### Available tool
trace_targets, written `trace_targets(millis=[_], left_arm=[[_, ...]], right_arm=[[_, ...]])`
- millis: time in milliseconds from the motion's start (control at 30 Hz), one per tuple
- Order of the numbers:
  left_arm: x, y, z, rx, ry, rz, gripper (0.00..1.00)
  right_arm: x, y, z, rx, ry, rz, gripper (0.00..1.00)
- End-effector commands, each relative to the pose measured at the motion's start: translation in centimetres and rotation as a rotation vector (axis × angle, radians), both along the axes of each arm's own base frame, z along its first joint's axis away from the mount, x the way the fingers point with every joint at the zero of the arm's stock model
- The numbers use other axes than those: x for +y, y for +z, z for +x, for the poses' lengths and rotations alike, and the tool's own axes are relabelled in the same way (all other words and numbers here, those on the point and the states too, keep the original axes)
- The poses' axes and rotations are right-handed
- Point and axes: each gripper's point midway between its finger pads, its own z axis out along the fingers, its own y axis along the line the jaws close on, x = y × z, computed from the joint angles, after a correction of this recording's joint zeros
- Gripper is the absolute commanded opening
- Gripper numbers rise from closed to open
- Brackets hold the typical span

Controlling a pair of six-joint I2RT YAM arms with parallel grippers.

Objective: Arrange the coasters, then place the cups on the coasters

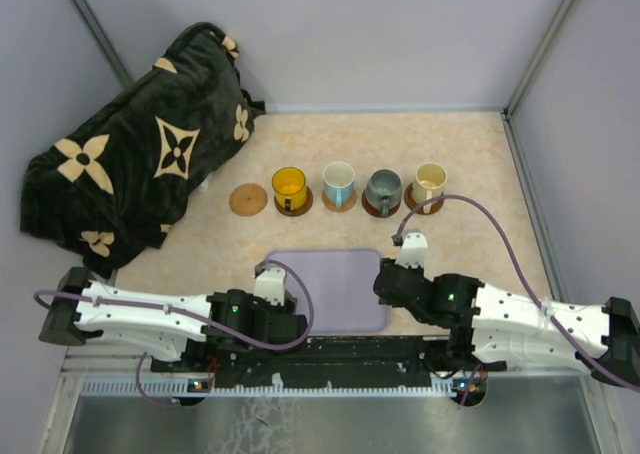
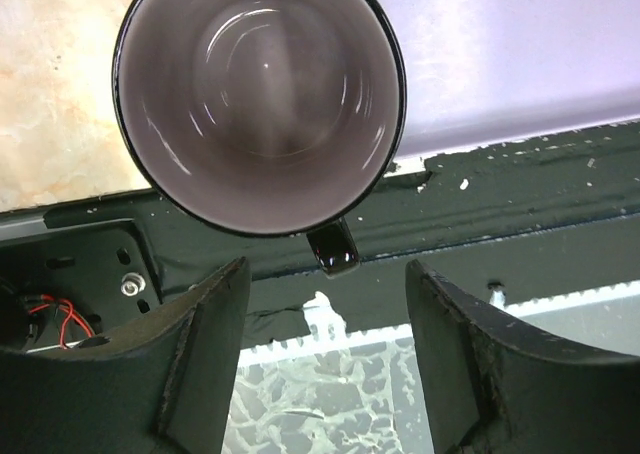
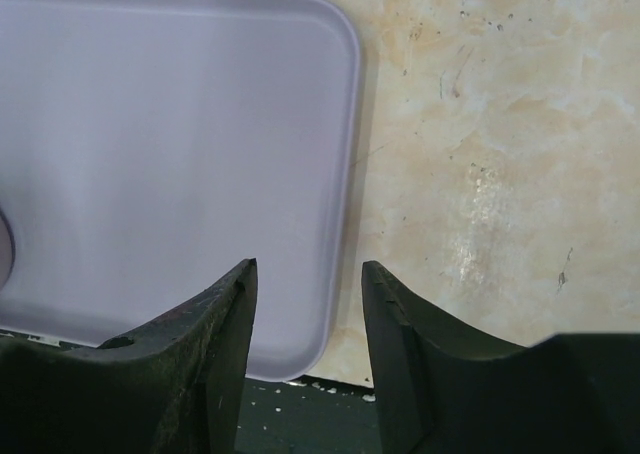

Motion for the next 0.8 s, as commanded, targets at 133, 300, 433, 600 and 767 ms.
trace_targets(millis=[133,300,433,600,767], left_arm=[[0.1,-1.2,0.6,-0.035,0.062,0.046,0.72],[0.3,-1.3,1.2,-0.052,0.093,0.02,0.71],[0.1,-1.8,1.3,-0.044,0.098,0.014,0.68],[-0.2,-2.7,1.3,-0.024,0.083,0.026,0.67],[0.0,-3.5,1.4,-0.01,0.077,0.035,0.65]], right_arm=[[0.9,0.2,0.0,-0.004,-0.004,0.065,0.46],[0.6,0.0,-0.2,0.001,0.0,0.064,0.46],[0.5,0.2,-0.3,-0.003,0.0,0.072,0.46],[0.3,0.1,-0.3,-0.005,-0.007,0.079,0.46],[0.4,-0.1,-0.4,0.002,-0.008,0.084,0.47]])
